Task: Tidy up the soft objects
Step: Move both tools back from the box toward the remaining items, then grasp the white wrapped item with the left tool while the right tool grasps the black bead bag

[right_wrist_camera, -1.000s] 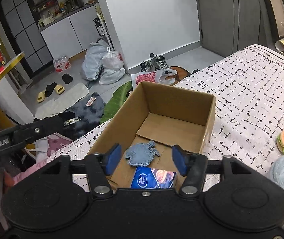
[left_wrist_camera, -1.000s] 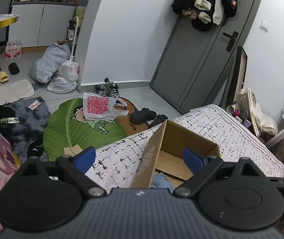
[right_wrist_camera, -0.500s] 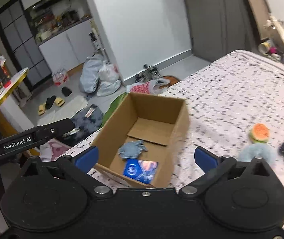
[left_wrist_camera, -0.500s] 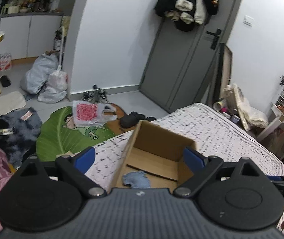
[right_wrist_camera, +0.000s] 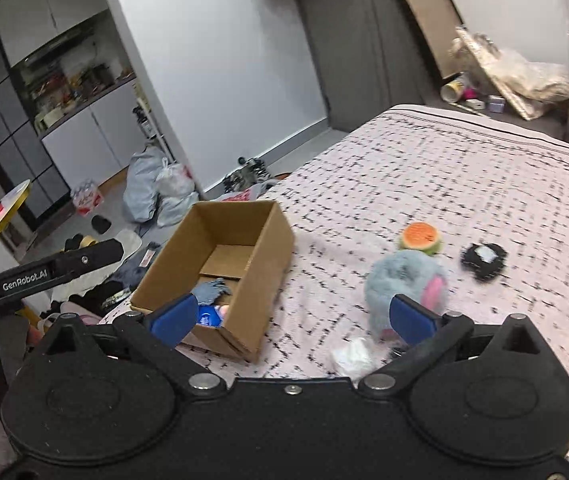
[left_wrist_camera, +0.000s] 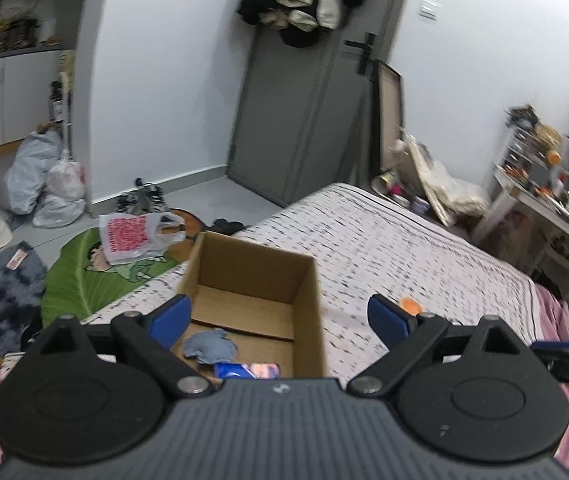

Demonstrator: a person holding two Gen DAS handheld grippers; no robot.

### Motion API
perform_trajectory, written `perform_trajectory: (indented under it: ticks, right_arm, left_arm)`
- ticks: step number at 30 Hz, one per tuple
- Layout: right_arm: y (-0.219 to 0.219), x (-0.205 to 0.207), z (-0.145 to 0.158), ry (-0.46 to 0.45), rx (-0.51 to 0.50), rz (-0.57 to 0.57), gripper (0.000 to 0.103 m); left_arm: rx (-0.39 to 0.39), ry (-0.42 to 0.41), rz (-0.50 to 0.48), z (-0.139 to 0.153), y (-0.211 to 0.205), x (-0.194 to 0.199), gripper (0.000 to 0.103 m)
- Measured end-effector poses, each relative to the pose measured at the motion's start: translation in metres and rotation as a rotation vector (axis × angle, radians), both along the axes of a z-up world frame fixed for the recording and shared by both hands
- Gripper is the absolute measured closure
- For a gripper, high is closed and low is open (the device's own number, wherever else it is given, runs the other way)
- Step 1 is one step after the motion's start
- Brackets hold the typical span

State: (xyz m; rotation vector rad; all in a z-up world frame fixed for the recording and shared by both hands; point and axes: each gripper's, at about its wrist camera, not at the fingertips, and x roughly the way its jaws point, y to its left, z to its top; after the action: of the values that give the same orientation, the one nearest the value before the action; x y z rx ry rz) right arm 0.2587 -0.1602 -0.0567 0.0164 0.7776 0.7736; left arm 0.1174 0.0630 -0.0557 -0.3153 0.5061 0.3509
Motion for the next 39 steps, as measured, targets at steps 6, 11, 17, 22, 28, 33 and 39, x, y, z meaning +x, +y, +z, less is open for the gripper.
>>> perform_trajectory:
  ticks: [6,11,17,22,28,33,39]
  right_arm:
    - [-0.028,0.0,-0.003,-0.01,0.022,-0.032,0.0]
    - [-0.048,-0.002,-0.008,-0.021,0.04,-0.055,0.0]
    - [-0.069,0.001,-0.019,-0.019,0.049,-0.093,0.0]
    - [-0.08,0.003,-0.03,-0.007,0.034,-0.118,0.0]
    - [-0.085,0.004,-0.044,-0.02,0.003,-0.16,0.0]
    - [-0.087,0.01,-0.059,-0.01,-0.006,-0.187,0.001]
    - [-0.082,0.02,-0.081,0.04,0.0,-0.171,0.011]
  left_arm:
    - [0.043,0.016,-0.066,-0.003,-0.023,0.003,0.009]
    - [0.06,0.034,-0.101,-0.007,-0.034,0.008,0.009]
    - [0.09,0.083,-0.164,-0.015,-0.046,0.02,0.009]
    - [0.138,0.106,-0.224,-0.025,-0.062,0.033,0.009]
    - [0.149,0.122,-0.307,-0.039,-0.076,0.051,0.009]
    - [0.157,0.141,-0.368,-0.052,-0.088,0.067,0.009]
    - [0.161,0.163,-0.448,-0.073,-0.102,0.08,0.011]
